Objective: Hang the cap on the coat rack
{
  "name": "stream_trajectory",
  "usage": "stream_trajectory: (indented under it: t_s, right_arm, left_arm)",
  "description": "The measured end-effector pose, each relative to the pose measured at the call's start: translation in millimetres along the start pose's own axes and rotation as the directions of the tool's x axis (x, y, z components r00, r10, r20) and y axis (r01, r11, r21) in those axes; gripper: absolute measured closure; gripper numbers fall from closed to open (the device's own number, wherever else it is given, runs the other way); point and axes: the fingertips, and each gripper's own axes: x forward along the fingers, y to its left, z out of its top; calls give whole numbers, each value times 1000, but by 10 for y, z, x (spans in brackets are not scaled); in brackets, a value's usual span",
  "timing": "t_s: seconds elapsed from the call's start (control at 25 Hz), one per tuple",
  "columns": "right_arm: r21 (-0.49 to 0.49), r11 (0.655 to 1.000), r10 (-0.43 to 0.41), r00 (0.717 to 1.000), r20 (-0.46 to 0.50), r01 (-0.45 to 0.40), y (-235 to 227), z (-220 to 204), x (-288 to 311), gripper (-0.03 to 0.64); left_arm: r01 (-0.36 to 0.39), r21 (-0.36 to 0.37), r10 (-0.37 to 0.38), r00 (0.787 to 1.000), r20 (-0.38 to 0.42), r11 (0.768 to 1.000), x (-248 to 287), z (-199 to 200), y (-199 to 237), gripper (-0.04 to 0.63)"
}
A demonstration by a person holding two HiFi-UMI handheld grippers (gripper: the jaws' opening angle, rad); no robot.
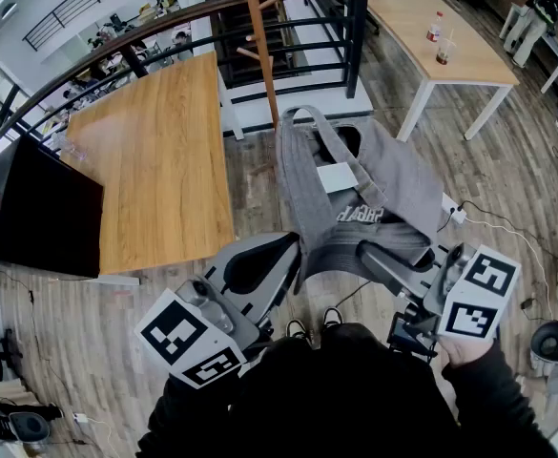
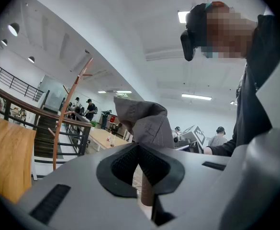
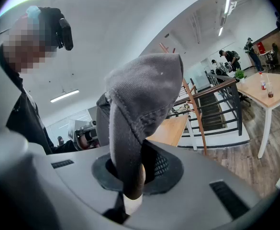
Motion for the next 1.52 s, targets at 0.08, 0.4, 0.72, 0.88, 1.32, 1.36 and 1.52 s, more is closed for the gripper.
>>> stream_trajectory:
  t_s: [0.08, 0.4, 0.72, 0.88, 1.32, 1.36, 1.52]
  right_arm:
    - [-2, 1000, 5, 1000, 4, -5, 11, 0, -51, 574]
    - [-62, 998, 28, 1000, -10, -28, 91, 80, -40, 572]
    - [-18, 997, 73, 997, 12, -73, -40, 56, -396, 572]
    - [-8, 996, 89, 996, 6, -89, -134, 6, -507, 572]
    - [26, 991, 130, 991, 9, -130, -243, -30, -565, 572]
    - [28, 991, 133, 991, 10, -133, -253, -6, -534, 572]
    - [20, 991, 135, 991, -7, -135, -311, 85, -405, 572]
  left_arm:
    - [0, 4, 0, 1000, 2, 1000, 15, 1, -49, 595]
    - [-5, 15, 5, 1000, 14, 1000, 34, 84, -73, 595]
    - [-20, 40, 20, 1000, 9, 999, 294, 46, -396, 595]
    - [-6, 40, 8, 999, -37, 999, 420, -50, -482, 595]
    - [-18, 40, 21, 997, -80, 999, 562, -157, -514, 595]
    - [-12, 43, 15, 996, -84, 999, 567, -143, -482, 595]
    - [2, 51, 2, 996, -84, 999, 595, -86, -331, 595]
